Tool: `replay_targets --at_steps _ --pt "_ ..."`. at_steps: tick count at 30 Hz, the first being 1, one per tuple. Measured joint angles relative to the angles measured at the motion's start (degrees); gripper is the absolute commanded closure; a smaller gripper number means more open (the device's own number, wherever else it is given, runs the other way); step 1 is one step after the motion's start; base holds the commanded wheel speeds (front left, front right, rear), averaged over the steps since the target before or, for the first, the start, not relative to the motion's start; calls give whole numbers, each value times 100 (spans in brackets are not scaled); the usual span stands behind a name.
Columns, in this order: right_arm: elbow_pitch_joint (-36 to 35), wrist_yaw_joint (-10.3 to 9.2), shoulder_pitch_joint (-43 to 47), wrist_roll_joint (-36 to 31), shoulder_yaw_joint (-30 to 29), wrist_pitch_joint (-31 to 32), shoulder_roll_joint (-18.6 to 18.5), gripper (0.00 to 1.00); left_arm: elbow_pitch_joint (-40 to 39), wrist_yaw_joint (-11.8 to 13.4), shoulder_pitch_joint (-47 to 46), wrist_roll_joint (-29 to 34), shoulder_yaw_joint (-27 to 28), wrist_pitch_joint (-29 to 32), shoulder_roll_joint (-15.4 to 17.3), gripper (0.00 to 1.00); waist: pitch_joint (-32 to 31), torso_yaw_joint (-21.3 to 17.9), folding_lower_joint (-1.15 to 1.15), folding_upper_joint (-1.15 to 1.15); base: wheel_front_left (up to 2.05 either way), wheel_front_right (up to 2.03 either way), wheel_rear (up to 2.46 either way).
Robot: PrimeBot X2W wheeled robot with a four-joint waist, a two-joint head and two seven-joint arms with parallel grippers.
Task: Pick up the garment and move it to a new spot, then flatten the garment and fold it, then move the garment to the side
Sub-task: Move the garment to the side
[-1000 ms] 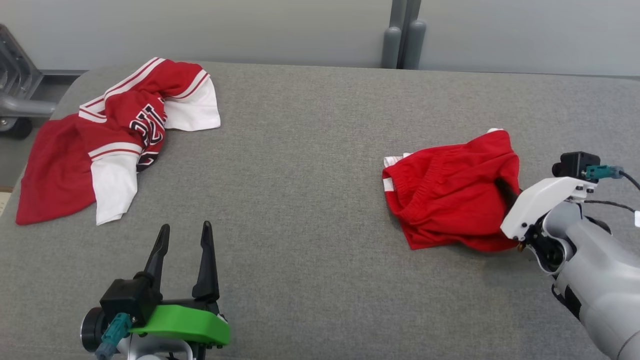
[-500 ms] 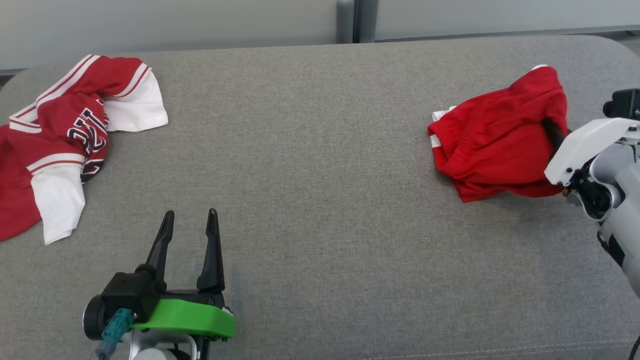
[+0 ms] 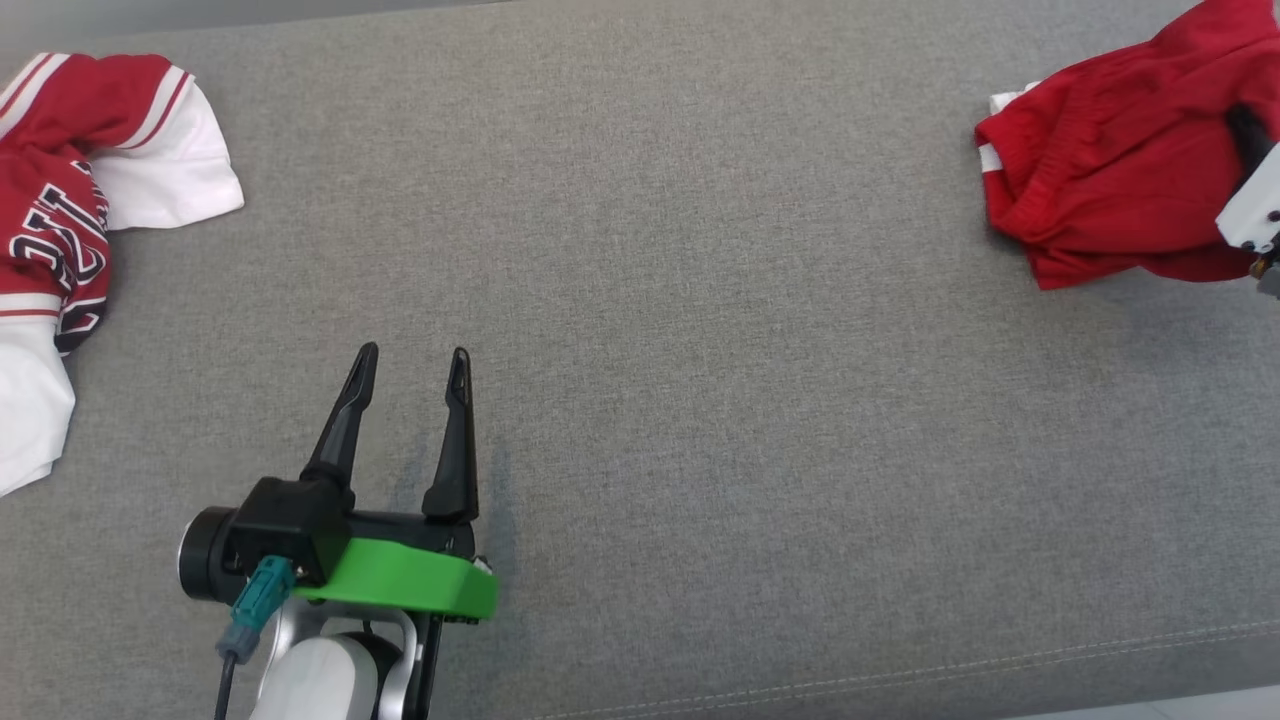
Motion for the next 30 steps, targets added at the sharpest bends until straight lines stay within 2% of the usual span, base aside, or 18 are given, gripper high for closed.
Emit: replay_targets --at_steps 4,19,26,27,28,30 --pt "142 -91 -88 -1 -36 23 -160 100 -43 0 -141 76 -89 48 0 0 186 -14 0 0 0 0 0" --pt "435 -393 -230 -467 233 -186 -371 100 -141 0 -346 249 -204 303 4 0 527 -7 0 0 0 0 0" --pt "524 -512 -453 -690 372 -292 -347 100 -152 0 -361 288 -214 360 18 0 628 34 0 0 0 0 0" --pt "561 -582 -453 -697 381 -327 -335 78 -153 0 -361 288 -215 381 18 0 634 37 0 0 0 0 0" --pt "595 -602 -453 -721 389 -365 -334 61 -153 0 -361 288 -215 387 18 0 639 39 0 0 0 0 0" --pt "652 -661 -453 -755 399 -392 -342 41 -155 0 -361 289 -215 402 18 0 648 40 0 0 0 0 0"
